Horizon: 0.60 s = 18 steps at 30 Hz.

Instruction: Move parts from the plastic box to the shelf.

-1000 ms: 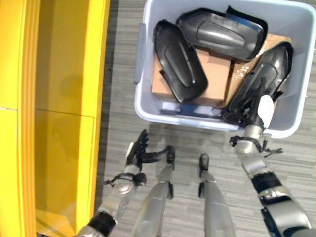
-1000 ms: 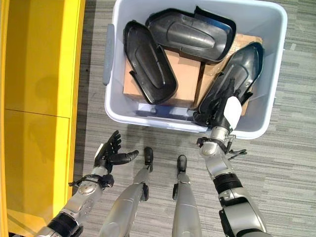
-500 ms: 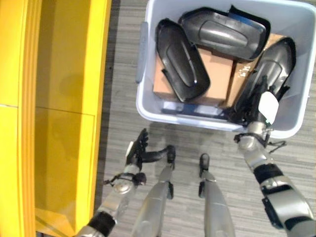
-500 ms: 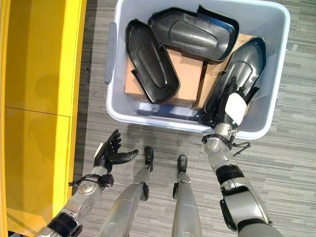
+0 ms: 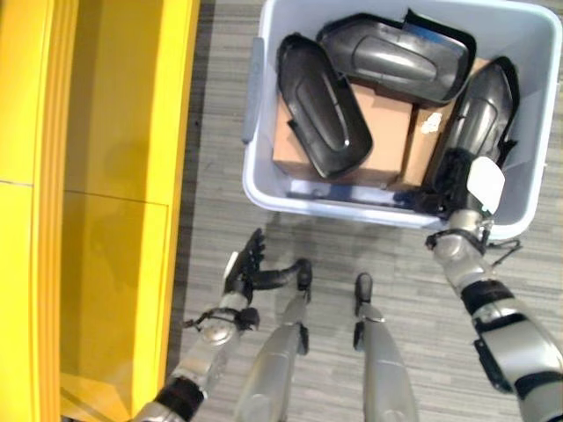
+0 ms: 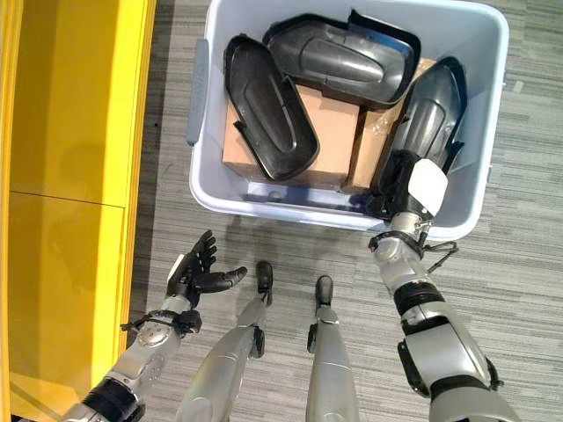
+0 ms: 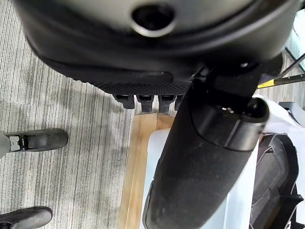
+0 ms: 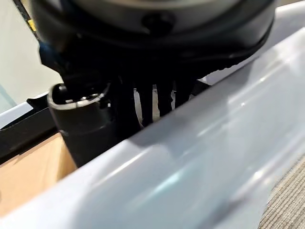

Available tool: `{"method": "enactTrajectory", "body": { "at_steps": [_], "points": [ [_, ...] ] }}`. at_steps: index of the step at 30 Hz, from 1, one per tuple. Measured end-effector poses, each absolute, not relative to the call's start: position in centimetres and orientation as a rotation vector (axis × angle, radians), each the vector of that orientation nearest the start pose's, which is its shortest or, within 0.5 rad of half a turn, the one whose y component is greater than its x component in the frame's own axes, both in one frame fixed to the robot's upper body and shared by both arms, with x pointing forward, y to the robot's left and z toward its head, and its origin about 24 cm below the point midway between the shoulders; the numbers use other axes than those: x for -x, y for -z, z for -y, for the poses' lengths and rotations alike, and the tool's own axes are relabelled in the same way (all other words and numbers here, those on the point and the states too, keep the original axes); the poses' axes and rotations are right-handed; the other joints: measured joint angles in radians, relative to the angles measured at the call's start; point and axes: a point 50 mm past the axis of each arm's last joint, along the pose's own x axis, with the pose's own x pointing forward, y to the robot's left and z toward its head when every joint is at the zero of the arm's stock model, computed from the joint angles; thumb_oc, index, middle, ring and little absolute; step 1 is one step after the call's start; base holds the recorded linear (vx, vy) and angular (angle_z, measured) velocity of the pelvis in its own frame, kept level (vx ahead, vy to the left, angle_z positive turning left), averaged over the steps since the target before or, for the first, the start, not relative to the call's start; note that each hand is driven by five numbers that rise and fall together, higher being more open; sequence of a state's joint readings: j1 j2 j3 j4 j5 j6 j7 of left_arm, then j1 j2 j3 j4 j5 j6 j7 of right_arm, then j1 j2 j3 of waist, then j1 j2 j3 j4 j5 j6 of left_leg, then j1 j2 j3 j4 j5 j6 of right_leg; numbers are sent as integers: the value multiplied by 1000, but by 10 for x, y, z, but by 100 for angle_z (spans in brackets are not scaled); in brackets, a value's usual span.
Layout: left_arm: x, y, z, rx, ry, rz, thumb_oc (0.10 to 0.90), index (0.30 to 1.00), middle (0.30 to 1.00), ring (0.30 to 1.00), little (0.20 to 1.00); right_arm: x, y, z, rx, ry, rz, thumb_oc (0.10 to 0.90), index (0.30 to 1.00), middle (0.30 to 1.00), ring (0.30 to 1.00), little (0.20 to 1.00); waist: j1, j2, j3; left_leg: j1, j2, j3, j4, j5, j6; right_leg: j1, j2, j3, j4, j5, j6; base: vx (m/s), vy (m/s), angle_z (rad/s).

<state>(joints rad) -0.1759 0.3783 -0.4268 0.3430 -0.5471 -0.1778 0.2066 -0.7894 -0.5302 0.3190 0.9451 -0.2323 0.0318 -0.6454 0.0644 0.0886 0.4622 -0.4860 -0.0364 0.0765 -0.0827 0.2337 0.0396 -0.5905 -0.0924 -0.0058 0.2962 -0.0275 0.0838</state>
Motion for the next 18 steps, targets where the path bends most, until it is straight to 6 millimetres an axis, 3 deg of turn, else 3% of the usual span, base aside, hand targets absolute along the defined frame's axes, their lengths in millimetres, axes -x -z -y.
{"method": "enactTrajectory", "body": {
  "at_steps": [7, 18],
  "points": [
    [-271, -6, -158, 69, 66, -155, 900, 1000, 1000, 1000, 1000, -367, -121, 261, 915, 597, 97, 400, 300, 300, 300, 300, -7, 0, 0, 3, 3, 2, 0, 9, 5, 2, 3, 1, 5, 4, -4, 0, 0, -1],
    [-272, -9, -165, 77, 36, -142, 900, 1000, 1000, 1000, 1000, -352, -109, 267, 882, 550, 45, 400, 300, 300, 300, 300, -5, -1, -7, 88, 9, 0, 0, -7, -8, 90, 7, -2, -10, -1, -7, 0, 0, 0]
  ]
}}
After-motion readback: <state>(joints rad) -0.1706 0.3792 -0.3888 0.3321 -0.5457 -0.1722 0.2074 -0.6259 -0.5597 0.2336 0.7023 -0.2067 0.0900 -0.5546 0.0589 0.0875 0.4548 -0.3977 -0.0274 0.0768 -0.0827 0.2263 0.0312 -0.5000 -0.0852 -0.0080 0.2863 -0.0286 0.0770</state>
